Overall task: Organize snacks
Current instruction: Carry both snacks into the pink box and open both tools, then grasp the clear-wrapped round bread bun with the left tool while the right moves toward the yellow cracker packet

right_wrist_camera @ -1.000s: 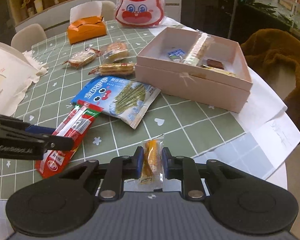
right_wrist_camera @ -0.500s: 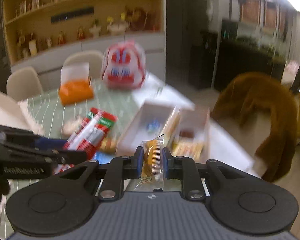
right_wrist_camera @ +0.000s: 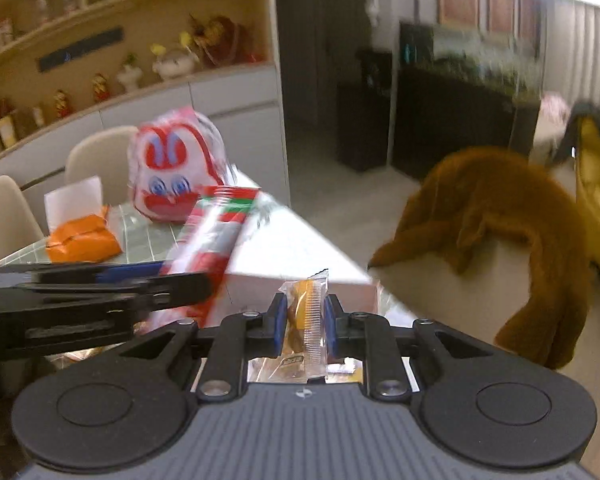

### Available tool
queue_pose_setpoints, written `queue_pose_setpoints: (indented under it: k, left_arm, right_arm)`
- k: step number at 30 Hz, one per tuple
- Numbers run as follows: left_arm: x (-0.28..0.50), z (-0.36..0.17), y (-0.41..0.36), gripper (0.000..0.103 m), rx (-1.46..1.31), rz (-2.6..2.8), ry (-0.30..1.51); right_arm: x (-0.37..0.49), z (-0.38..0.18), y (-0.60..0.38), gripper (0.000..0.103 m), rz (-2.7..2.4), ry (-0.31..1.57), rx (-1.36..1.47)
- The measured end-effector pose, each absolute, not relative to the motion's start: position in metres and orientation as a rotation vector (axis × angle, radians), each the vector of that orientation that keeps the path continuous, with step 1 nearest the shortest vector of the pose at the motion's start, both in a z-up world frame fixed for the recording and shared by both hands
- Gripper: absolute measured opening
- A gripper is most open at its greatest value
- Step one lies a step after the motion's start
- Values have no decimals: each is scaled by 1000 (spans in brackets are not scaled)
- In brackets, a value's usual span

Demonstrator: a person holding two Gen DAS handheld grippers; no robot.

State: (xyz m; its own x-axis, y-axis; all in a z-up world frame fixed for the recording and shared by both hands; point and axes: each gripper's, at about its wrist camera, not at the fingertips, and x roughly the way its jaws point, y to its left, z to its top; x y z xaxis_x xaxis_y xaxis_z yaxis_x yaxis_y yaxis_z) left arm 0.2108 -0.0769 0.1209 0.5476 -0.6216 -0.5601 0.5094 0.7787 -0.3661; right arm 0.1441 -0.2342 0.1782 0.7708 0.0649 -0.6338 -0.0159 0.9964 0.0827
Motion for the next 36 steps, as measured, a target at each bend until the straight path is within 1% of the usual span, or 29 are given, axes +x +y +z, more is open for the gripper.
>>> queue_pose_setpoints:
  k: [1, 3, 5, 8, 13, 15, 17, 21, 25, 29, 32, 36]
  left_arm:
    - [220, 104, -79, 47, -159, -660, 780]
    - [220, 85, -73, 47, -153, -610, 778]
    - [217, 79, -56, 47, -213, -602, 775]
    - [222, 81, -33, 47, -281, -568, 806]
    - [224, 89, 13, 47, -359, -463, 776]
    - [228, 86, 36, 47, -378, -391, 772]
    - [237, 78, 52, 47, -388, -334, 791]
    - [245, 60, 79, 46, -409, -239, 837]
    - [249, 51, 74, 46, -373, -265, 863]
    - [257, 47, 55, 47, -275, -249, 857]
    - [261, 45, 34, 48, -140, -232, 830]
    - [243, 44, 16, 48, 20, -305, 832]
  right_arm:
    - [152, 168, -236, 20, 54, 722, 100]
    - [163, 150, -238, 20, 36, 769, 144]
    - [169, 136, -237, 25, 39, 782, 162]
    - [187, 116, -223, 29, 30, 805, 113]
    - [219, 82, -208, 29, 15, 863, 143]
    - [230, 69, -206, 25, -2, 895, 140]
    - [236, 57, -209, 25, -7, 923, 183]
    - [230, 57, -223, 24, -78, 917, 219]
    - [216, 61, -230, 25, -81, 894, 185]
    - [189, 74, -214, 39, -48, 833, 70]
    - [165, 84, -200, 41, -20, 794, 3]
    - [128, 90, -188, 45, 52, 772, -22]
